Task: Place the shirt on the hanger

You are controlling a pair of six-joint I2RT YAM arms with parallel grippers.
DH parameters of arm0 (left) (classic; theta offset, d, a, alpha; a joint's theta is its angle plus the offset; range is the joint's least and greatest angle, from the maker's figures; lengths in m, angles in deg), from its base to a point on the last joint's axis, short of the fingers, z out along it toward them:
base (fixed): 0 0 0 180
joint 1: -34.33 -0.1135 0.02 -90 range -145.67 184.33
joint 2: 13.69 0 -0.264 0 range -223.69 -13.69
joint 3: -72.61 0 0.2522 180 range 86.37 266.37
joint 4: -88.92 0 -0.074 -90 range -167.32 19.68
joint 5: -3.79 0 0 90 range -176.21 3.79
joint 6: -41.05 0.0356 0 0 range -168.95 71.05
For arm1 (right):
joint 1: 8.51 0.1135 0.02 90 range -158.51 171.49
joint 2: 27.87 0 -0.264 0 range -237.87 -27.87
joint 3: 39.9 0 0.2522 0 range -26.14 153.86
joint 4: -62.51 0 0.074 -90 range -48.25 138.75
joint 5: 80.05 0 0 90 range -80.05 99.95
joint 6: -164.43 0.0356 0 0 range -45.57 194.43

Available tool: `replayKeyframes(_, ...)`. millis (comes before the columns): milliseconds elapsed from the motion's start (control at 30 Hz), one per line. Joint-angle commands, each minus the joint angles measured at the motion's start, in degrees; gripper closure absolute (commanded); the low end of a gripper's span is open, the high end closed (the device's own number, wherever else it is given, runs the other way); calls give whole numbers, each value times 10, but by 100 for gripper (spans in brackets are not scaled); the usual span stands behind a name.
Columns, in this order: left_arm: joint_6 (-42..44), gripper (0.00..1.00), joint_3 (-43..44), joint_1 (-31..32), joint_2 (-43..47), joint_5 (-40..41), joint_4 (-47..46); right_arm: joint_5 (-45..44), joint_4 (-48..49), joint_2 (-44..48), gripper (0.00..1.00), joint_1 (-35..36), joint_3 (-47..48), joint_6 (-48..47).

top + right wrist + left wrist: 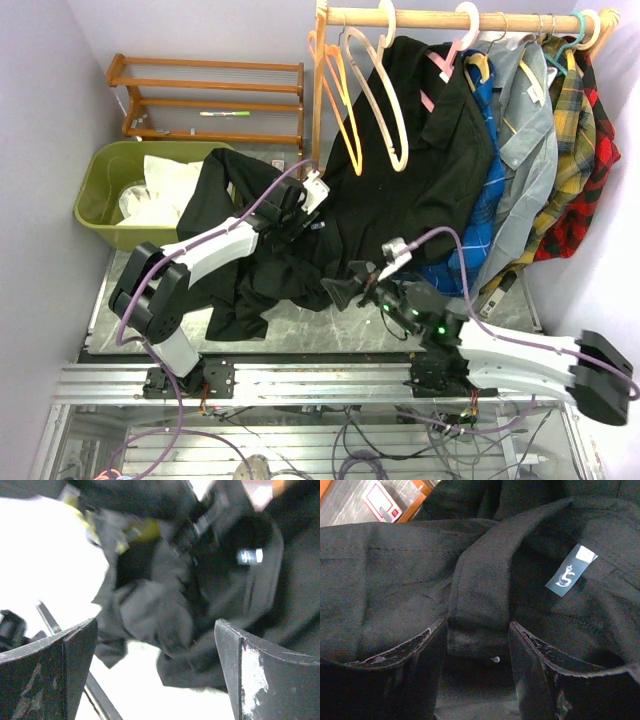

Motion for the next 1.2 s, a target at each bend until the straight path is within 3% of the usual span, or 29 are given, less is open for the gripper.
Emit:
replayKeyframes(0, -18, 38, 5, 10, -8, -10, -27, -137, -66, 174, 0, 89, 28, -178)
replayKeyframes(100, -33, 35, 15, 12, -4, -39, 0, -185, -155, 226, 0, 99, 113, -227)
replayKeyframes(200, -52, 32, 16, 12, 4, -54, 13, -238, -192, 211, 0, 100, 192, -295)
replayKeyframes(400, -65, 36, 6, 13, 11, -59, 12, -426, -153, 36, 0, 86, 388, -448)
replayKeyframes(467, -64, 35, 4, 13, 12, -57, 10, -385, -247, -23, 0, 31, 495, -394)
replayKeyframes(533, -62, 35, 0, 13, 14, -54, 9, -286, -337, -77, 0, -63, 588, -320)
replayKeyframes(600, -61, 35, -4, 13, 20, -49, 6, -245, -372, -136, 0, -131, 648, -296)
replayKeyframes(833, -57, 35, -19, 14, 34, -44, -5, -170, -404, -227, 1, -188, 748, -275)
replayKeyframes(933, -59, 41, -22, 13, 31, -49, -12, -150, -418, -250, 8, -201, 762, -260)
replayKeyframes(1000, -62, 46, -23, 14, 30, -57, -14, -152, -425, -264, 19, -210, 771, -253)
replayKeyframes(1167, -61, 48, -24, 13, 32, -62, -16, -140, -423, -287, 35, -248, 774, -242)
